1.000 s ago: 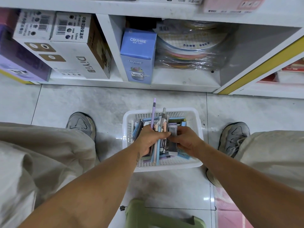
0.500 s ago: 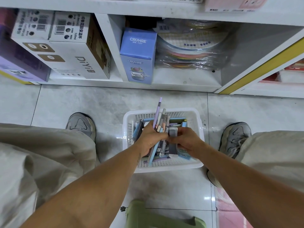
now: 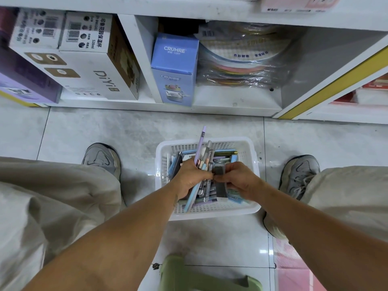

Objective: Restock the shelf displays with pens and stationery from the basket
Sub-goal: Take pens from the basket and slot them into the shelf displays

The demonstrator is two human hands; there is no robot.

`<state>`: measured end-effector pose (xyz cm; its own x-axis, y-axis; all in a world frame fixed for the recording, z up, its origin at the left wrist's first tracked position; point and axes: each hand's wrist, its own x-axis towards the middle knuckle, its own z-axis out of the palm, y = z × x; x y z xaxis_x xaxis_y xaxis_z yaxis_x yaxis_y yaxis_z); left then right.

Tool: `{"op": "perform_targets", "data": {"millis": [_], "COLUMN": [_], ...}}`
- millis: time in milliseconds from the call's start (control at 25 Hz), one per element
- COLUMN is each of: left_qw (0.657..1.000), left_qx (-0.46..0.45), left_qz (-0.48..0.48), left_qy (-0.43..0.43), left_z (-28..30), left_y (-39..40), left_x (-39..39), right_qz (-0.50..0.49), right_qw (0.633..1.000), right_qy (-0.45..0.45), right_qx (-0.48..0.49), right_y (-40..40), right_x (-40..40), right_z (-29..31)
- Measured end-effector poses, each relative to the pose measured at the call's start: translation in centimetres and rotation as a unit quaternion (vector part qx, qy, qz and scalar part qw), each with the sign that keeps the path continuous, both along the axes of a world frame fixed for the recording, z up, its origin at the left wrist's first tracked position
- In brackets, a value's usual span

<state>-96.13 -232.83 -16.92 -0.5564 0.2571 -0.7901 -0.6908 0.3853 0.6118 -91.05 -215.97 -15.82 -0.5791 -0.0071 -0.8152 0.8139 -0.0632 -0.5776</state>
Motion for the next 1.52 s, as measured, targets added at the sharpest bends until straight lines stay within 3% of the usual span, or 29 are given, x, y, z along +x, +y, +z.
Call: {"op": "perform_targets", "data": {"millis": [160, 320, 520, 760, 1040, 1120, 1280, 1440, 1520], "left_qw": [0.999, 0.998, 0.990, 0.974, 0.978, 0.980, 0.976, 0.974, 0.974], "left_qx": [0.020, 0.039, 0.071, 0.105, 0.119, 0.128, 0.138, 0.164, 0.173], "left_qz": [0.031, -0.015, -0.085, -0.127, 0.000, 0.019, 0.042, 0.045, 0.044], "left_qy": [0.011, 0.037, 0.083, 0.158, 0.171, 0.151, 0.161, 0.147, 0.138], "left_z": [2.1, 6.6, 16.3, 29.1, 37.5, 39.3, 41.3, 42.1, 41.9], "left_y": [0.3, 0.2, 0.1, -1.5, -3.6, -3.8, -3.4, -2.5, -2.3], "left_x": [-1.1, -3.2, -5.9, -7.4, -9.4, -10.6, -12.9, -15.2, -15.8], "right_qz": [0.052, 0.065, 0.133, 0.127, 0.075, 0.102, 0.152, 0.184, 0.184], "right_qw": [0.997, 0.996, 0.986, 0.974, 0.950, 0.924, 0.839, 0.754, 0.747], "right_qy": [0.033, 0.055, 0.099, 0.189, 0.303, 0.357, 0.438, 0.486, 0.491], "right_qx": [-0.038, -0.039, 0.032, -0.005, -0.007, 0.089, 0.285, 0.402, 0.410], "right_y": [1.1, 3.4, 5.0, 4.7, 3.8, 3.5, 3.7, 4.3, 4.8], "right_x": [-0.8, -1.8, -4.9, -6.2, -8.2, -9.4, -12.5, -15.6, -16.5], "right_z": [2.6, 6.9, 15.8, 28.9, 37.8, 39.5, 41.7, 42.0, 41.6]}}
